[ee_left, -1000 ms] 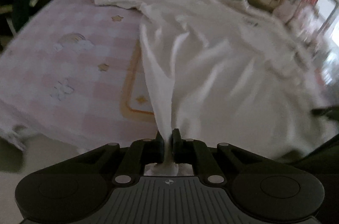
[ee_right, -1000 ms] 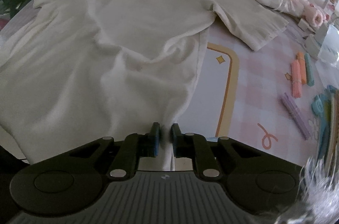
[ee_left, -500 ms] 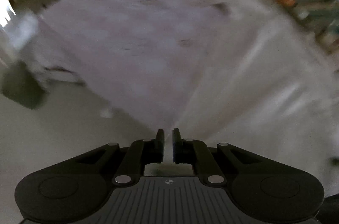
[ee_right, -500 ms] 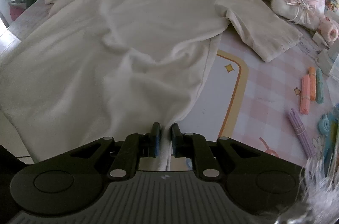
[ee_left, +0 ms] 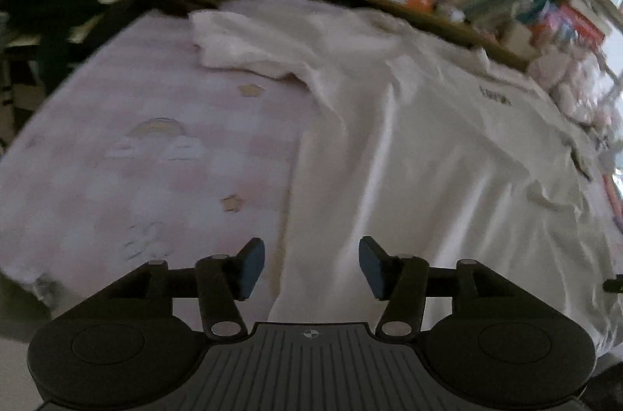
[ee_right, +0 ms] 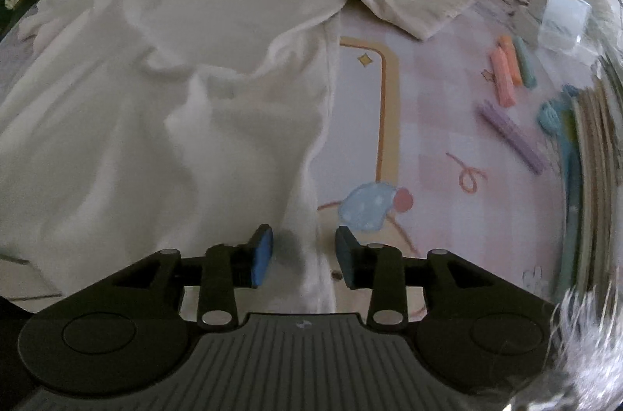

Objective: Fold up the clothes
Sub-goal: 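Pull the hem with the right gripper to straighten the T-shirt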

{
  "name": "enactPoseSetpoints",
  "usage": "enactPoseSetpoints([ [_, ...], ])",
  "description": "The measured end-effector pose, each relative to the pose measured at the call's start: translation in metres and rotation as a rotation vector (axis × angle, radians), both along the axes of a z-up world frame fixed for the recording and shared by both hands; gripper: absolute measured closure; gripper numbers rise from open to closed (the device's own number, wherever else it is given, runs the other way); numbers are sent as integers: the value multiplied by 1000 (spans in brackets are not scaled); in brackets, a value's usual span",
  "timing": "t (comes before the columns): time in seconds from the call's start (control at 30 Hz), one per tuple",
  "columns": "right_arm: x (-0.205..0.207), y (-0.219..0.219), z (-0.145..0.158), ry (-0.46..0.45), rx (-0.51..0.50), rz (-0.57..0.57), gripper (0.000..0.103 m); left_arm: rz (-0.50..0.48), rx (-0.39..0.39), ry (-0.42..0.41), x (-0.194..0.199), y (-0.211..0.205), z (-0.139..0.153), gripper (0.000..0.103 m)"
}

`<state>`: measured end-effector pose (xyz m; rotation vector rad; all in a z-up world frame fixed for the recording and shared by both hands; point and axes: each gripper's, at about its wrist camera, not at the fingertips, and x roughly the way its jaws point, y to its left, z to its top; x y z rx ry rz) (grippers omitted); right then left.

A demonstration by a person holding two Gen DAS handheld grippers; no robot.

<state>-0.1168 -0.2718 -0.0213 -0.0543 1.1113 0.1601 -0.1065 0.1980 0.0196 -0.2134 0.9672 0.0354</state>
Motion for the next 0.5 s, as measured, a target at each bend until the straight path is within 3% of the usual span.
enactPoseSetpoints([
  [0.03, -3, 2, 1, 8, 6, -14, 94, -20, -1, 11, 7, 0, -5, 49],
  [0.1, -10, 6, 3, 25, 19, -43, 96, -51, 1, 19, 16, -1, -10, 49],
  [0.2, -29, 10, 19, 35, 140, -93, 97, -104, 1, 22, 25, 3, -15, 49],
  [0.3, -46, 7, 34, 10, 168, -144, 97, -147, 10, 34, 28, 9, -15, 49],
  [0.5, -34, 8, 34, -41, 90, -193, 93, -202, -2, 34, 34, 14, -17, 49],
])
